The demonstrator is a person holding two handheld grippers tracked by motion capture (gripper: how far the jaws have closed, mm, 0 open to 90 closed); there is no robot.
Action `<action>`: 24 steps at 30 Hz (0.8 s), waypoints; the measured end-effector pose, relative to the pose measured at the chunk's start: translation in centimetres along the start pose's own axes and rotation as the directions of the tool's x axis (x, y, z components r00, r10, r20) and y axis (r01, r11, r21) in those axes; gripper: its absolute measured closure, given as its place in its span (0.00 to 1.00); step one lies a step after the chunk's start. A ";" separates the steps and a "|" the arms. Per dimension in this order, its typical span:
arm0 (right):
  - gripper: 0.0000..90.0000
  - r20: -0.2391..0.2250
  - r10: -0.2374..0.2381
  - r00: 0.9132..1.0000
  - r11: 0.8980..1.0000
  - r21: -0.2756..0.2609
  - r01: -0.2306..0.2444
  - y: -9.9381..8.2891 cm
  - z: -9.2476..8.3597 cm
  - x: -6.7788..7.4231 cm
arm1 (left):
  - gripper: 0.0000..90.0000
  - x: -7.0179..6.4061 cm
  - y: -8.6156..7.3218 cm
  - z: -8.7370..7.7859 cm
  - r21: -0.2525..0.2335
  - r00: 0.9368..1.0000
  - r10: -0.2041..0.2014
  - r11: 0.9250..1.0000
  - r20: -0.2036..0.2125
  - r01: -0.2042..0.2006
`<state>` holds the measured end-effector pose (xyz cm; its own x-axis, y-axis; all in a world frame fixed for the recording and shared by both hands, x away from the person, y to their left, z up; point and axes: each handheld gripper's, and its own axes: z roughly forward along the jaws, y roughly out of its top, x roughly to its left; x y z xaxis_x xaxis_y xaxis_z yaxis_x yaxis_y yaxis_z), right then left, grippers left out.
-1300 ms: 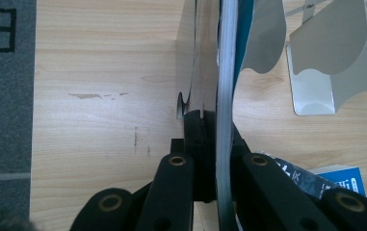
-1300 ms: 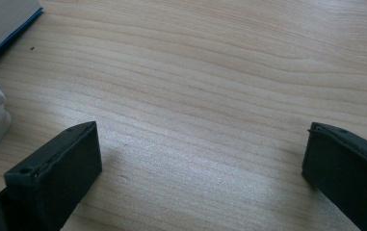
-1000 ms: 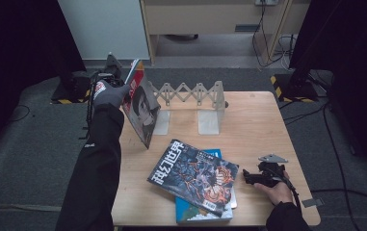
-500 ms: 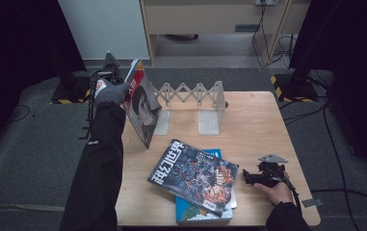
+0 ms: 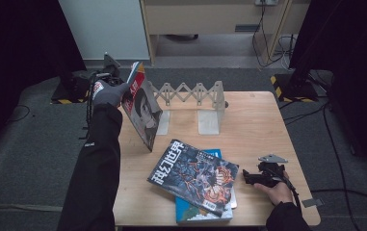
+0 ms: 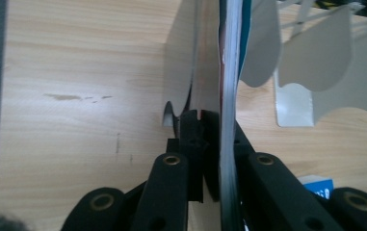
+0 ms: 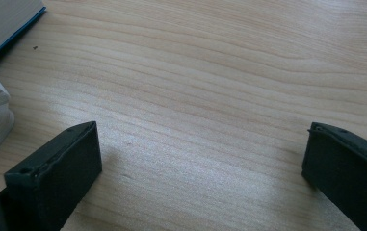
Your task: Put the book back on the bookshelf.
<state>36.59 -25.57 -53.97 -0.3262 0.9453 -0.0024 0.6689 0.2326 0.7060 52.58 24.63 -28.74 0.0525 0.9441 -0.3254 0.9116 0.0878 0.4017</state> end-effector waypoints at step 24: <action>0.00 -0.004 0.001 1.000 1.000 0.001 -0.001 0.0 0.0 0.1 | 0.96 -2.4 0.3 -0.5 -0.104 0.986 0.083 0.990 -0.142 -0.098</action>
<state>36.60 -25.50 -53.97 -0.3281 0.9446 0.0016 0.6698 0.2315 0.7055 52.53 22.52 -27.39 0.0694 0.9837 -0.1658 0.8546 0.0271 0.5186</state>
